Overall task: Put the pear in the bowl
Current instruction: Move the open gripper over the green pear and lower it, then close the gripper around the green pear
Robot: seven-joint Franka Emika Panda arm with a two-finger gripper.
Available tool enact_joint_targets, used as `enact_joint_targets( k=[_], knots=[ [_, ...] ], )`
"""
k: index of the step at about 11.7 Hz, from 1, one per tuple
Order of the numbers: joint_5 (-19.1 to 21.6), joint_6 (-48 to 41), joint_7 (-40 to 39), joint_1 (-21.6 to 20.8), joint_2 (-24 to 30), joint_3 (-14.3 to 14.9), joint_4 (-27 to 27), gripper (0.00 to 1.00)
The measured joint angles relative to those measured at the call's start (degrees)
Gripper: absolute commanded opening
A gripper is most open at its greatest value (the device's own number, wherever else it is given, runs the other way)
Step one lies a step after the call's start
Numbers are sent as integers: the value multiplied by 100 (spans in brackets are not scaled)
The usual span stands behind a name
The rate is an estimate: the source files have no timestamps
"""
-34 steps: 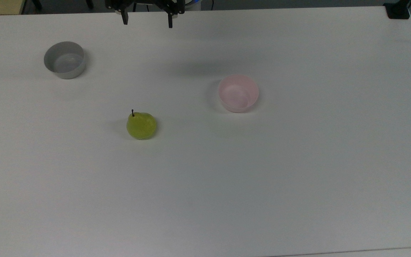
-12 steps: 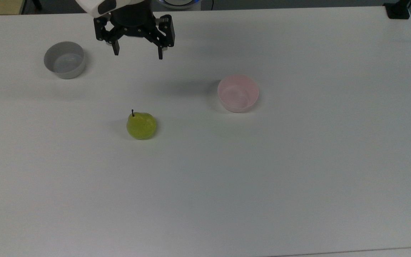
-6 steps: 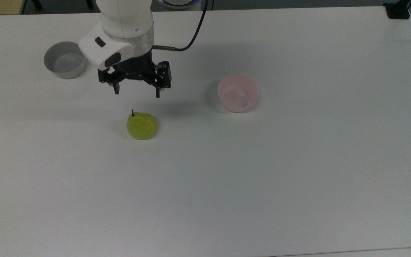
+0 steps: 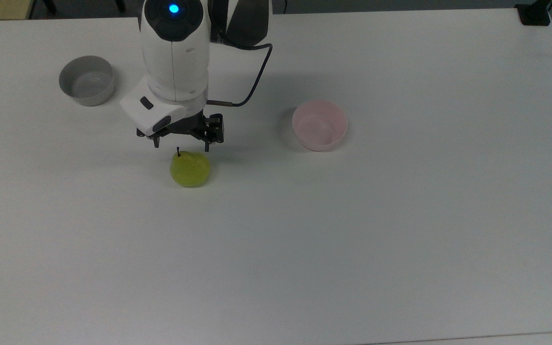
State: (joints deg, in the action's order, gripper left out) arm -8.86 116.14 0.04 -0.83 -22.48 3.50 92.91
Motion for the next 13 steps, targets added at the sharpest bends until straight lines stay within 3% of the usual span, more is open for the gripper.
enact_joint_targets(
  k=[8,13],
  knots=[
    [-38,620,-61,62,-596,-17,111,100],
    [-47,797,-70,62,-638,-44,124,100]
  ],
)
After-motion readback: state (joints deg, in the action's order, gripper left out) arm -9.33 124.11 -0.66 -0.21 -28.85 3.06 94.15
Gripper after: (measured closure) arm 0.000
